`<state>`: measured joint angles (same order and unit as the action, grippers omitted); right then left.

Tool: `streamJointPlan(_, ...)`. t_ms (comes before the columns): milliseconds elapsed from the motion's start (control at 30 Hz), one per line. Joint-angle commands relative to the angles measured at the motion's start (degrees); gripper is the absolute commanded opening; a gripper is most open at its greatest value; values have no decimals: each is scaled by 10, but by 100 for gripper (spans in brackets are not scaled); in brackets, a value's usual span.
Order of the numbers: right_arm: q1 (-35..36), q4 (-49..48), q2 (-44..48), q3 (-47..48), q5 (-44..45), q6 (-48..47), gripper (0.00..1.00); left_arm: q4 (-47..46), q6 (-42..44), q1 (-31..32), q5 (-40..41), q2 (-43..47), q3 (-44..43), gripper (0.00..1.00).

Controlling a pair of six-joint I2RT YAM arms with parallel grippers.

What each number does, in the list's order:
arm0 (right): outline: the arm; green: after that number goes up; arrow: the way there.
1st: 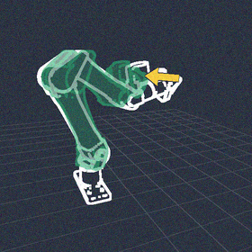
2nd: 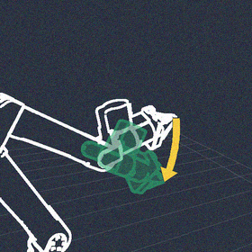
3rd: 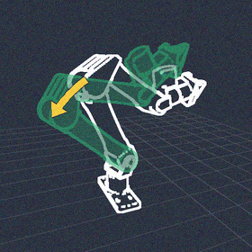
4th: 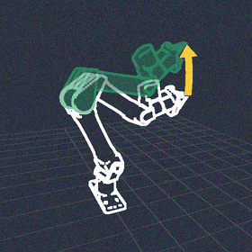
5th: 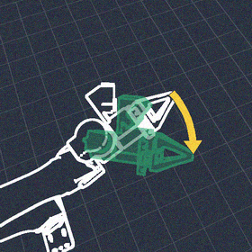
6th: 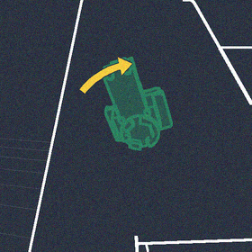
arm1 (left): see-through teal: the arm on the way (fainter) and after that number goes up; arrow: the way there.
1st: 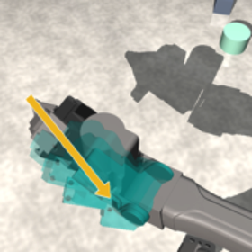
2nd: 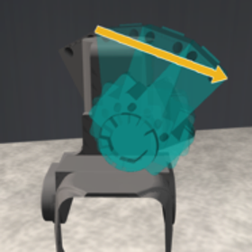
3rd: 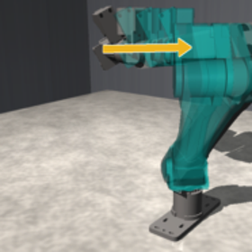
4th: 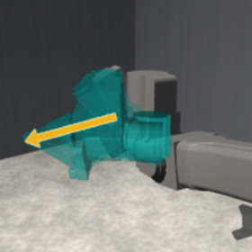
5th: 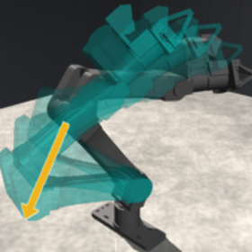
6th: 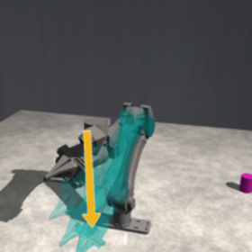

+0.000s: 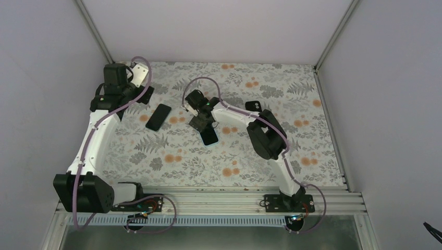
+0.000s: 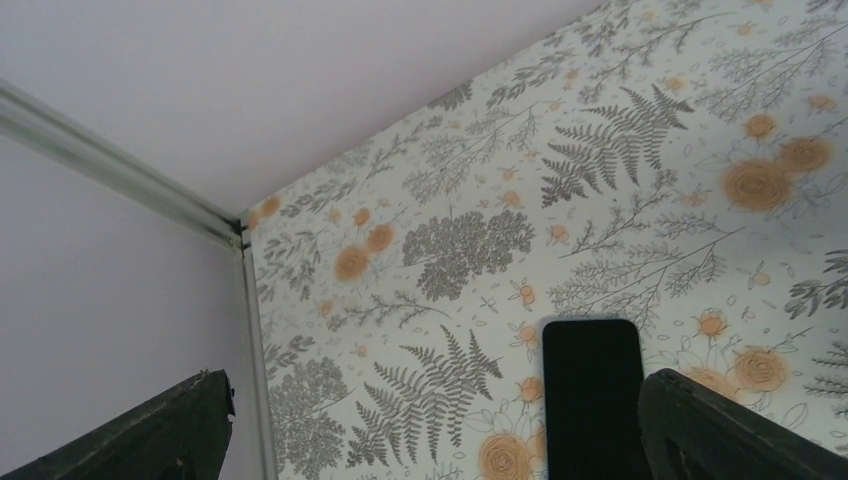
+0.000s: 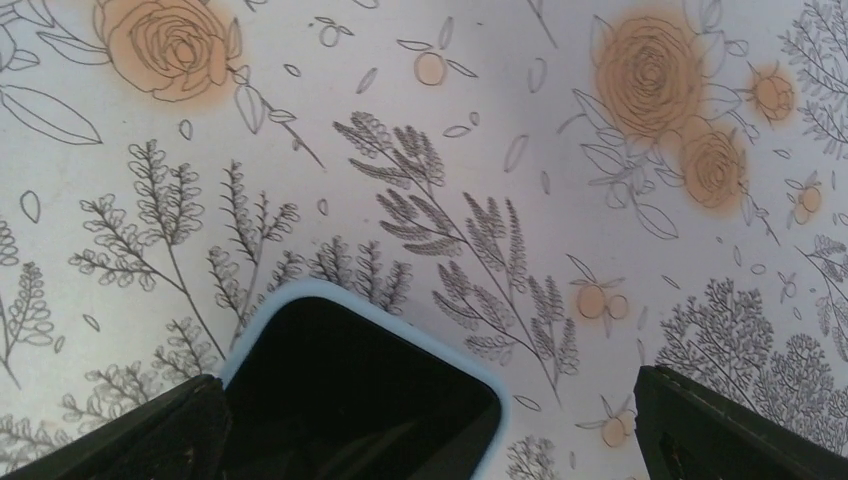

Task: Take the phone out of the phone case
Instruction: Adjust the phone at the center of the board.

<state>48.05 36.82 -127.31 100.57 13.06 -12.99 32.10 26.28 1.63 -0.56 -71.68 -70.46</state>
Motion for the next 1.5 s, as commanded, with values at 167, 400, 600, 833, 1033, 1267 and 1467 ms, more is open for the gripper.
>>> streamJointPlan(167,23,-40,-30,14,58,-5,100,-24,-9,-33,-34,-12,16,100)
streamJointPlan(400,32,-46,-4,13,38,5,100,-33,-8,-49,-49,-9,33,100)
streamJointPlan(600,44,-40,-4,25,29,2,100,-35,-13,-56,-58,-11,34,100)
streamJointPlan(833,58,-41,-10,40,29,1,100,-39,-14,-60,-59,-10,43,100)
streamJointPlan(1033,57,-48,-47,50,45,-18,100,-42,-14,-64,-61,-13,50,100)
streamJointPlan(1267,43,-57,-55,45,64,-30,100,-40,-9,-72,-64,-11,49,100)
streamJointPlan(1467,17,-87,-16,-33,80,-46,100,-39,-13,-76,-78,-15,48,100)
